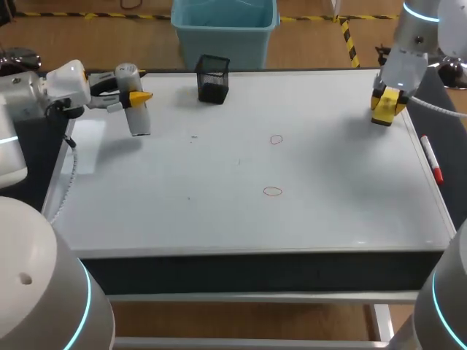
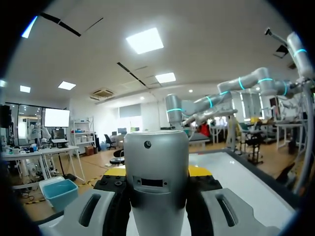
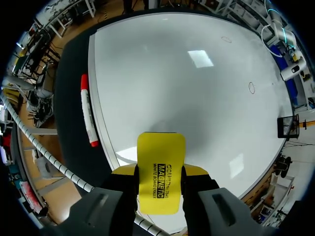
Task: Pick up the inspection probe, press it on each red-marked spot on the whiteboard one by one, put down the probe, pick up the eraser, and wipe off all the red marks.
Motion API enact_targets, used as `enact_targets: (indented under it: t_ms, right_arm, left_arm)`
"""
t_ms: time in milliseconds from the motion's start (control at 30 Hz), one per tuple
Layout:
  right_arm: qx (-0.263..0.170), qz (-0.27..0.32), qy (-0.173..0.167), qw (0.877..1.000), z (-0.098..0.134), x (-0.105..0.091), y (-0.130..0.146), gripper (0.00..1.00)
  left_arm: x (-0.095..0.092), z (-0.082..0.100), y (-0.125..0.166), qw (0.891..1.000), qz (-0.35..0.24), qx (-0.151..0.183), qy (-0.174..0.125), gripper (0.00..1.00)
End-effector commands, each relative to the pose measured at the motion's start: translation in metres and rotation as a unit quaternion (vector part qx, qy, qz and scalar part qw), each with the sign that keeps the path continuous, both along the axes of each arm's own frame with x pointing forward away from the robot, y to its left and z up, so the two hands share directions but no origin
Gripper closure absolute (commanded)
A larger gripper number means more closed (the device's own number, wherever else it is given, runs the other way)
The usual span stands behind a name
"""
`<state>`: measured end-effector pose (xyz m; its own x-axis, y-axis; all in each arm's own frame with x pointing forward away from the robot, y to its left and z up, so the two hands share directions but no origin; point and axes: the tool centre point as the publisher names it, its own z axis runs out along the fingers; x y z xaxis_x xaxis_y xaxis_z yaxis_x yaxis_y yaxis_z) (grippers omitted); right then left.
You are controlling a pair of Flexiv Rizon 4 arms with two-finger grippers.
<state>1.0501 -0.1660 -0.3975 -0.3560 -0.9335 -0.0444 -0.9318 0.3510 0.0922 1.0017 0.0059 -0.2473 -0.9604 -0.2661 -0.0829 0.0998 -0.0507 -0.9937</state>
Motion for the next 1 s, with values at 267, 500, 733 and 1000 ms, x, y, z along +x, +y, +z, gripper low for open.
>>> enact_targets:
  t_ms: [267, 500, 733, 1000]
  right_arm:
    - [-0.001, 0.001, 0.001, 1.0, 0.001, 0.001, -0.001, 1.0]
    - [-0.001, 0.001, 0.001, 1.0, 0.001, 0.001, -0.001, 1.0]
    - [-0.006, 0.042, -0.023, 0.999, 0.01, -0.016, 0.046, 1.0]
    - [0.005, 0.113, -0.022, 0.993, 0.017, -0.042, 0.118, 1.0]
  left_arm:
    - [-0.002, 0.001, 0.006, 1.0, -0.002, -0.001, -0.001, 1.0]
    - [-0.002, 0.001, 0.006, 1.0, -0.002, -0.001, -0.001, 1.0]
    - [-0.002, 0.001, 0.006, 1.0, -0.002, -0.001, -0.001, 1.0]
    - [-0.002, 0.001, 0.006, 1.0, -0.002, -0.001, -0.001, 1.0]
